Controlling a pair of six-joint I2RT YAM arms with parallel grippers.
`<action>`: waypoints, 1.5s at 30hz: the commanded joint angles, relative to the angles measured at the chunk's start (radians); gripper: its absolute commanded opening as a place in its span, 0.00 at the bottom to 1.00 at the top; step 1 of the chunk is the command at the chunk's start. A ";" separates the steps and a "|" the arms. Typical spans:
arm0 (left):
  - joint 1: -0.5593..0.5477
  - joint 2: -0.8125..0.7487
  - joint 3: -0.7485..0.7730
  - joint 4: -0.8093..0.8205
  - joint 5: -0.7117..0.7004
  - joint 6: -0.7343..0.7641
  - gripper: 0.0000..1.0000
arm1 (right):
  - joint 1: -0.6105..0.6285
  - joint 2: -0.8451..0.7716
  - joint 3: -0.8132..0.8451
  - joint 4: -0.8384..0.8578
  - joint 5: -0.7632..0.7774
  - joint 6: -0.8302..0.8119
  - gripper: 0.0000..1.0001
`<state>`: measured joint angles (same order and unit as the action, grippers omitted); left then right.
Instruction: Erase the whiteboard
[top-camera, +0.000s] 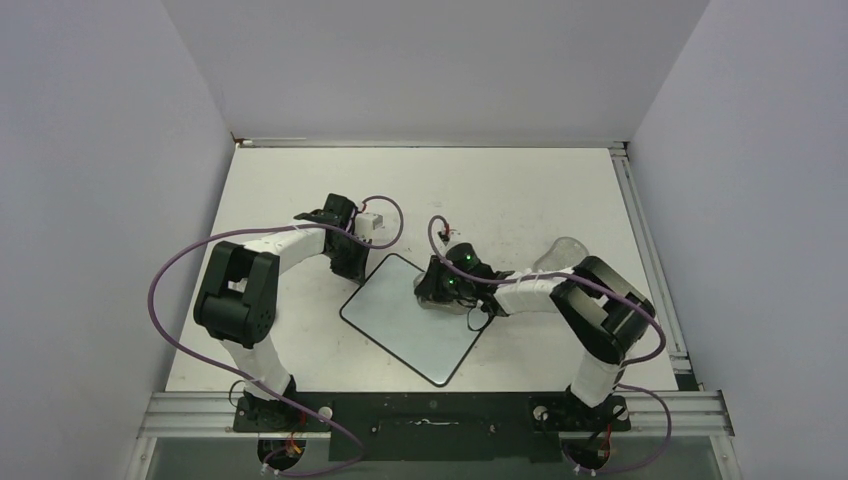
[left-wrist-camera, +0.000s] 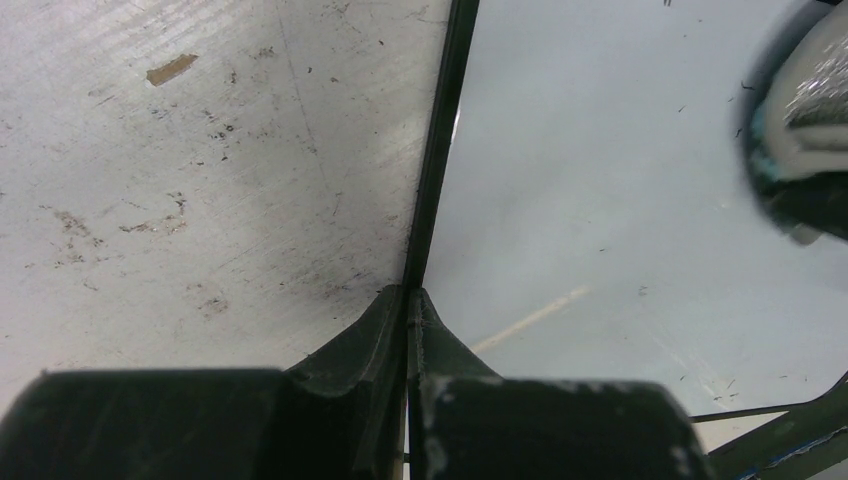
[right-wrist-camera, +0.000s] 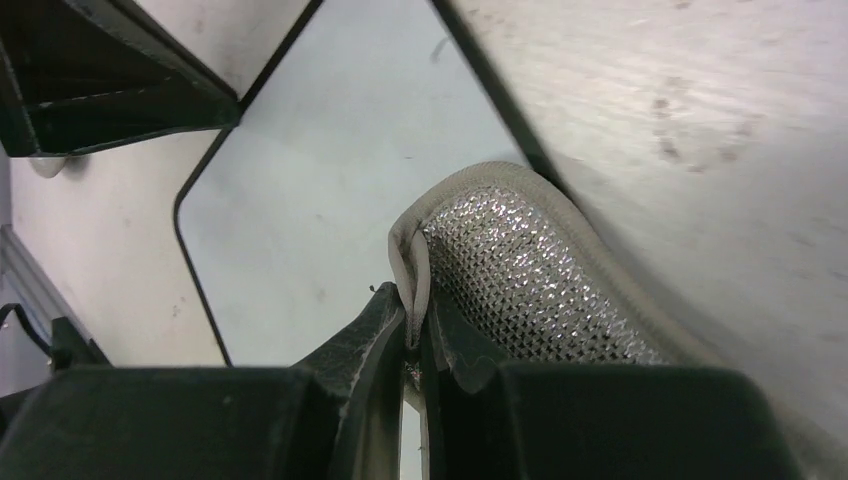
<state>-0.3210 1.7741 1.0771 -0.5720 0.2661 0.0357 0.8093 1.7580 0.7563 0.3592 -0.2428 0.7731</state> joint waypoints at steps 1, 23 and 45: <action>-0.003 0.014 -0.003 -0.034 -0.023 0.019 0.00 | -0.032 -0.128 -0.059 -0.142 0.033 -0.097 0.05; -0.092 0.035 0.179 -0.052 0.087 0.020 0.00 | -0.316 -0.594 -0.143 -0.567 0.264 -0.126 0.70; -0.418 -0.668 -0.493 0.049 -0.248 0.568 0.75 | -0.154 -0.282 -0.032 -0.368 0.071 -0.172 0.97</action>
<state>-0.6384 1.1576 0.6651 -0.6315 0.1997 0.5224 0.6556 1.4734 0.7269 -0.0956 -0.1497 0.5900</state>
